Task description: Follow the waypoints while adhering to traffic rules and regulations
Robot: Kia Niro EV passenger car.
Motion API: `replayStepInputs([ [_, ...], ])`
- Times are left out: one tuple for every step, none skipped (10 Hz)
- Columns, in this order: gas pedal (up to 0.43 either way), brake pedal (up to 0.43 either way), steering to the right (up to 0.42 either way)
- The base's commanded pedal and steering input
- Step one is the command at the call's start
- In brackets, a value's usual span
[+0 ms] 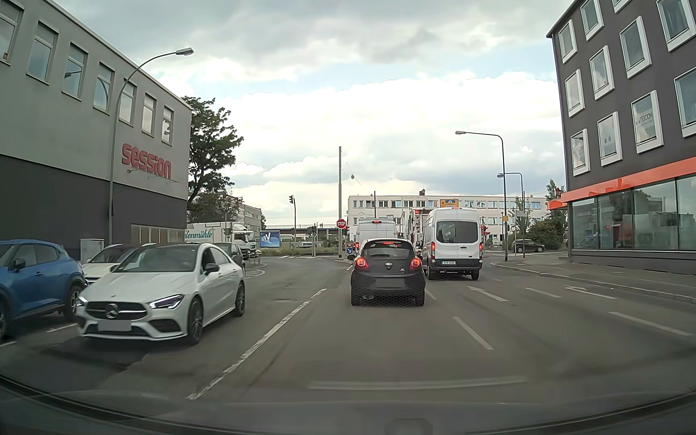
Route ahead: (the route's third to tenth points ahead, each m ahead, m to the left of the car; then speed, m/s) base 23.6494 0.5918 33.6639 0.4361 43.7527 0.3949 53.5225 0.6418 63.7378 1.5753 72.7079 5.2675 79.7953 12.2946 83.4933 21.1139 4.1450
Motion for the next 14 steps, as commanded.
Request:
replayStepInputs([
  [0.000,0.299,0.018],
  [0.000,0.299,0.014],
  [0.000,0.299,0.011],
  [0.000,0.299,0.009],
  [0.000,0.293,0.008],
  [0.000,0.293,0.007],
  [0.000,0.293,0.007],
  [0.000,0.293,0.007],
  [0.000,0.293,0.007],
  [0.000,0.293,0.006],
  [0.000,0.293,0.006],
  [0.000,0.293,0.004],
  [0.000,0.293,0.003],
  [0.000,0.293,0.002],
])
